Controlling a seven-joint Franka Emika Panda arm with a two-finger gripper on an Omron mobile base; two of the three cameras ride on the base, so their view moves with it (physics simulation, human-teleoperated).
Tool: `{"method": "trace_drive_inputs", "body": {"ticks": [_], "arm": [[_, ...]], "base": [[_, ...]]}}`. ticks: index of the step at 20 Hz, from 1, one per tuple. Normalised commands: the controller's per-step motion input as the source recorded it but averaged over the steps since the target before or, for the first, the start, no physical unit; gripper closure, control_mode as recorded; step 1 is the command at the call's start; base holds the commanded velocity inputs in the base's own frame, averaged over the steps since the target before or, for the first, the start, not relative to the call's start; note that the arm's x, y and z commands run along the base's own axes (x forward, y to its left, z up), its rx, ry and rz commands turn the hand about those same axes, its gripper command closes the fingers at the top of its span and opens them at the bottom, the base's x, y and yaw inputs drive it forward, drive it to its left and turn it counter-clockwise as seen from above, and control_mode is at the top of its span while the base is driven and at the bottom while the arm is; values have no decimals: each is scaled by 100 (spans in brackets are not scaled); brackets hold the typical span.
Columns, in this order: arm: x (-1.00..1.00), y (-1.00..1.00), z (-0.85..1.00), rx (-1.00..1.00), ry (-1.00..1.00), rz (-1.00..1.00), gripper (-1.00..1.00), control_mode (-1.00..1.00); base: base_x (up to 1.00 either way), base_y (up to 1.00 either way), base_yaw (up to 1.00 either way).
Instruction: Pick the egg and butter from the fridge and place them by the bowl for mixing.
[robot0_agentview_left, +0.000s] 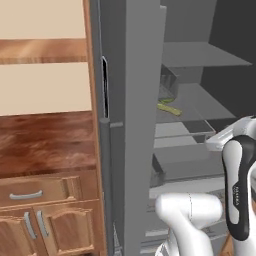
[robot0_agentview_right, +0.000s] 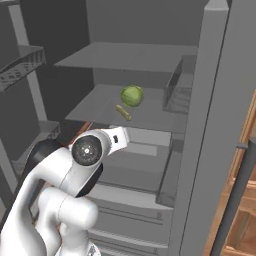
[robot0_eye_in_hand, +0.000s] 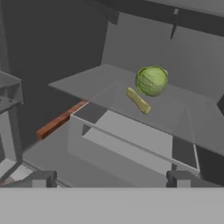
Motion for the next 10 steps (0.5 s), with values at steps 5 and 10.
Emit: {"method": "trace_drive_inputs", "body": {"ticks": [5, 10], "arm": [[0, 0, 0, 0, 0, 0, -100, 100], [0, 0, 0, 0, 0, 0, -100, 100]], "base": [[18, -11, -2], [69, 2, 0]]}}
